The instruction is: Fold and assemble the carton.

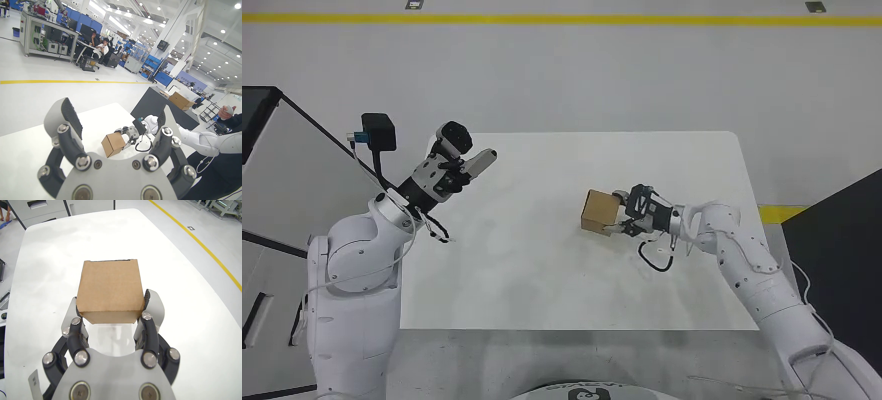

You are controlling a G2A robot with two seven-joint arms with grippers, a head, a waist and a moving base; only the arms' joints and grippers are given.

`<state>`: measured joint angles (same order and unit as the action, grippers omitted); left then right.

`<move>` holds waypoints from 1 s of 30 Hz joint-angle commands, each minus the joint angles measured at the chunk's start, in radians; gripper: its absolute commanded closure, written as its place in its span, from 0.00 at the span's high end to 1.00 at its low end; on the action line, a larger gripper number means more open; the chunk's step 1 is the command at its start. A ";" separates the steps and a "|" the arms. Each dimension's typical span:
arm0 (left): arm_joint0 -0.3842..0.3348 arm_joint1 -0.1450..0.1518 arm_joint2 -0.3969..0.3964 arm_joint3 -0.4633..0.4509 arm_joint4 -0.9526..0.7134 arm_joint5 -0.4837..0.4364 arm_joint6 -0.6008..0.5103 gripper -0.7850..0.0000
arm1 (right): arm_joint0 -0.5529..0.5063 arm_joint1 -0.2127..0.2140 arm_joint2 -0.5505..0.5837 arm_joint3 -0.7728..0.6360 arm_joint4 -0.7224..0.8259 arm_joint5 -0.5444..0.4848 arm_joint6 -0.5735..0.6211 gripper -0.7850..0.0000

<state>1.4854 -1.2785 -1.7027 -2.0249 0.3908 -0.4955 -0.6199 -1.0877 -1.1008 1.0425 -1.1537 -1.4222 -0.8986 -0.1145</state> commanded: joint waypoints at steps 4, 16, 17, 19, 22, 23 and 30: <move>0.000 0.000 0.000 0.000 0.000 0.000 0.000 1.00 | 0.009 -0.003 -0.023 0.041 -0.047 0.012 -0.065 0.00; 0.000 0.000 0.000 0.000 0.000 0.000 0.000 1.00 | 0.032 -0.009 -0.061 0.097 -0.098 0.024 -0.112 0.00; 0.000 0.000 0.000 0.000 0.000 0.000 0.000 1.00 | 0.034 -0.009 -0.063 0.099 -0.100 0.025 -0.114 0.00; 0.000 0.000 0.000 0.000 0.000 0.000 0.000 1.00 | 0.036 -0.009 -0.065 0.103 -0.101 0.023 -0.115 0.05; 0.000 0.000 0.000 0.000 0.000 0.000 0.000 1.00 | 0.038 -0.009 -0.068 0.107 -0.103 0.024 -0.117 0.26; 0.000 0.000 0.000 0.000 0.000 0.000 0.000 1.00 | 0.038 -0.009 -0.069 0.108 -0.103 0.024 -0.118 0.35; 0.000 0.000 0.000 0.000 0.000 0.000 0.000 1.00 | 0.037 -0.006 -0.066 0.109 -0.104 0.026 -0.118 0.65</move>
<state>1.4854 -1.2785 -1.7027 -2.0249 0.3908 -0.4955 -0.6199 -1.0506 -1.1077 0.9760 -1.0442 -1.5261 -0.8719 -0.2325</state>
